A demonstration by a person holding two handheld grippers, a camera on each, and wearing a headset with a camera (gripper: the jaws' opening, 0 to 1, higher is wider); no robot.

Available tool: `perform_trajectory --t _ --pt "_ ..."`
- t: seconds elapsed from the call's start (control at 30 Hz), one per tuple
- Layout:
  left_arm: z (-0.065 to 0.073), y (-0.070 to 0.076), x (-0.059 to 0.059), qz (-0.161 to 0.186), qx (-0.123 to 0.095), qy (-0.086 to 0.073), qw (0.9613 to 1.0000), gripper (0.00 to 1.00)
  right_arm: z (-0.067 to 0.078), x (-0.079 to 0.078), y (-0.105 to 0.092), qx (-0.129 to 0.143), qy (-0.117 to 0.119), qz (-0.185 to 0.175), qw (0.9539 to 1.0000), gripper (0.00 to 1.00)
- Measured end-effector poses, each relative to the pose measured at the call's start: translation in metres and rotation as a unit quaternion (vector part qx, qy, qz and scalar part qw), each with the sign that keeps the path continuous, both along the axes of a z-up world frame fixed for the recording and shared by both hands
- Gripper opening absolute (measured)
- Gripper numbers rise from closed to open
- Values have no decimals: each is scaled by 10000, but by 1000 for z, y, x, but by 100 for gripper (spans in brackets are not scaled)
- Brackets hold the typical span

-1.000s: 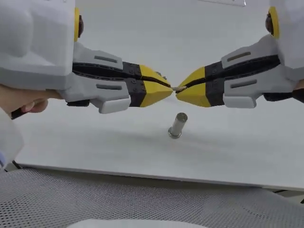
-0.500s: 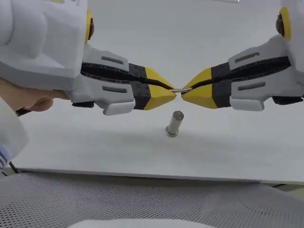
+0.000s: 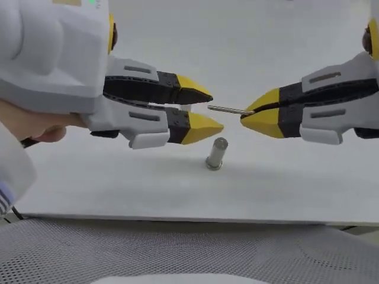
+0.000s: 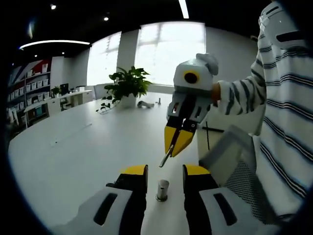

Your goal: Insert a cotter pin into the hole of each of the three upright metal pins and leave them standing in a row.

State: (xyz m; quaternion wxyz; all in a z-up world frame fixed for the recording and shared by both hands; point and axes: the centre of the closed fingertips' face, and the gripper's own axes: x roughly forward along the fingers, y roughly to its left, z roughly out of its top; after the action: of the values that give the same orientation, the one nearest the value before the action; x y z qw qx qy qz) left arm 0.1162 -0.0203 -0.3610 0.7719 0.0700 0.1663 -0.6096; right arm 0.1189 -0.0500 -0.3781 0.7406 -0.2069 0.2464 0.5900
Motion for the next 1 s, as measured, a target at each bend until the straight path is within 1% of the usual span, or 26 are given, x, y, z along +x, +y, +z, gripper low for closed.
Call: perform_trajectory --t 0.07,0.13,0.17,0.23,0.27,0.3,0.33,0.4,0.47,0.53,0.57,0.67,0.7,0.83,0.93,1.0 --pt "-2 3 -1 66 -42 -1 10000 33 -5 0 -7 -64 15 -98 9999 0" --pt "-6 6 -1 126 -19 10 9999 41 -9 0 -13 -104 22 -165 9998 0" --pt "-10 7 -1 160 13 3 9999 48 -12 -1 -17 -143 37 -209 9997 0" --pt "-19 11 -2 228 110 100 9996 58 -16 -2 -23 -194 62 -290 9994 0" --pt "-24 13 -1 261 175 107 9994 65 -19 -3 -26 -210 89 -354 9991 0" --pt "-28 15 -2 274 219 99 9993 69 -20 -3 -28 -217 96 -393 9989 0" --pt "-29 11 -5 292 256 112 9992 72 -23 -4 -32 -246 111 -444 9987 0" --pt "-32 11 -8 319 229 52 9992 77 -27 -5 -36 -284 132 -507 9982 0" --pt "-36 12 -8 389 226 100 9989 84 -31 -6 -40 -340 146 -555 9978 0" --pt "-44 15 -10 372 317 119 9987 90 -36 -7 -43 -399 163 -584 9974 0" --pt "-49 17 -12 327 396 162 9985 91 -39 -8 -43 -422 177 -587 9972 0" --pt "-55 18 -16 270 412 247 9985 91 -45 -9 -44 -469 201 -582 9970 0" --pt "-57 18 -17 255 409 306 9984 92 -47 -10 -44 -492 208 -572 9969 0" --pt "-66 19 -18 199 497 373 9979 92 -52 -12 -42 -495 264 -566 9968 0" --pt "-72 19 -18 155 558 373 9976 92 -56 -12 -42 -504 282 -575 9967 0" --pt "-76 18 -16 125 623 300 9975 90 -57 -12 -43 -496 293 -591 9966 0"
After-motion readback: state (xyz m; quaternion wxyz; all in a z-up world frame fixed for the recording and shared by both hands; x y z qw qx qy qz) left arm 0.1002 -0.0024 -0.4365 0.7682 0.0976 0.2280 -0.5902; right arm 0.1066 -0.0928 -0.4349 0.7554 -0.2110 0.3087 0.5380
